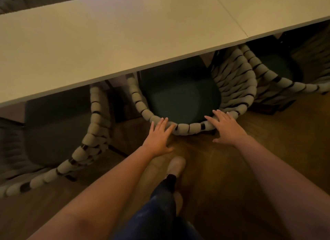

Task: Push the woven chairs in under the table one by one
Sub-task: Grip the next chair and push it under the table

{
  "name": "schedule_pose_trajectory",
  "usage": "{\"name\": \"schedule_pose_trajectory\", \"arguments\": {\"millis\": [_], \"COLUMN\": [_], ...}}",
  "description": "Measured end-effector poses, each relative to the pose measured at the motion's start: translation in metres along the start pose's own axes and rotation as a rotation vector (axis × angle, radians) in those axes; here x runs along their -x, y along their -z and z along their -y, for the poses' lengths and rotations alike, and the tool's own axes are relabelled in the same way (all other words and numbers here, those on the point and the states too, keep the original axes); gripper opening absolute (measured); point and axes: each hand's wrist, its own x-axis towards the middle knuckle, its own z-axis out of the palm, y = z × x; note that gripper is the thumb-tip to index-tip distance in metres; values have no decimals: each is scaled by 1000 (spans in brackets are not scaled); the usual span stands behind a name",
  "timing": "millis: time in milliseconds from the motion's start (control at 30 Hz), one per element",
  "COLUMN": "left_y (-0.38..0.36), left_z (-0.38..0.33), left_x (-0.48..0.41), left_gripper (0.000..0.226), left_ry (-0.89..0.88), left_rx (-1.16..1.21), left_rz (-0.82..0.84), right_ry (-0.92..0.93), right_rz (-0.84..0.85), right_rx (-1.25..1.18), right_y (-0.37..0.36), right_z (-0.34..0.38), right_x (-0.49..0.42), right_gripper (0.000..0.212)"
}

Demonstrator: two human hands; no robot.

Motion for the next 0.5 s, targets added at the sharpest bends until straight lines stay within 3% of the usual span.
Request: {"name": "schedule_pose_trajectory", "arguments": {"millis": [133,267,367,500], "left_y": [2,-7,-9,-7], "left_z": [-28,-65,-81,-82], "left_x": [-55,-96,-118,-134], "left_gripper": [92,90,74,50], "left_ry": [-24,41,155,246], "left_rx": [-44,-27,-15,-26], "left_rz": [106,232,247,314], "right_ry": [12,-9,-14,124], "right_rz": [106,223,198,236], "right_rx": [107,218,231,343], "right_y": [5,5,-7,-4], "right_z": [-55,-105,-137,-153], "right_x": [-33,-65,-86,-104], "right_gripper": [100,78,64,57]}}
